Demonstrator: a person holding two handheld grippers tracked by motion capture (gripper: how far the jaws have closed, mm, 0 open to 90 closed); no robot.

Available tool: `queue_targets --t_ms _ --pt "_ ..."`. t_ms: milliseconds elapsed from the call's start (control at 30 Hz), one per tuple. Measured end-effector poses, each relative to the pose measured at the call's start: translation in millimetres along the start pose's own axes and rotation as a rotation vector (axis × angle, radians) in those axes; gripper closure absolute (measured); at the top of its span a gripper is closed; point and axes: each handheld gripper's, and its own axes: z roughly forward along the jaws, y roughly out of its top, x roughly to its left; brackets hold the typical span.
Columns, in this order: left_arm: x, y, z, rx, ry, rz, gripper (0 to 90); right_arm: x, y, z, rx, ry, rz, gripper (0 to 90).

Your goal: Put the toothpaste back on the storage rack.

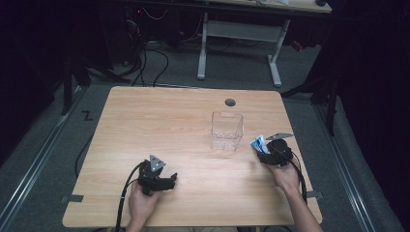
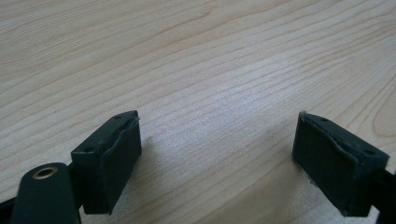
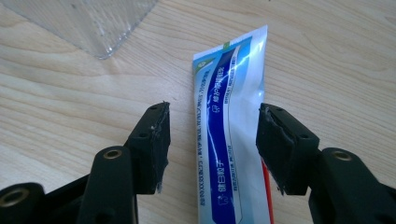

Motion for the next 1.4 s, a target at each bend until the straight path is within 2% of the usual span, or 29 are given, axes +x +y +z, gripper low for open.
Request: queue_targets --t_ms 333,600,933,1100,1200,1300,1400 --pt "0.0 0.0 0.0 0.000 0.000 0.000 15.9 -1.1 0.4 14.2 0.048 -0.053 -0.007 44.5" --pt "0.0 0.0 0.0 0.000 0.000 0.000 15.9 -4.1 -1.1 26.1 0.089 -0.065 0.003 46.1" --pt "-0.1 0.0 0.0 0.000 0.001 0.000 15.9 -10.6 -0.1 27.5 0.097 -0.038 0.026 50.9" --pt "-0.1 0.0 0.1 0.000 0.001 0.000 16.0 -16.2 0.5 27.0 0.114 -0.033 0.057 59.7" --pt "0.0 0.0 0.0 0.000 0.001 0.000 16.0 -18.4 1.8 26.9 0.126 -0.022 0.071 61.4" --pt "-0.1 0.0 0.1 0.000 0.001 -0.001 16.0 -17.9 4.8 26.6 0.150 -0.028 0.062 63.7" --pt "0.0 0.0 0.0 0.000 0.001 0.000 16.0 -17.0 4.8 25.4 0.142 -0.032 0.039 67.4"
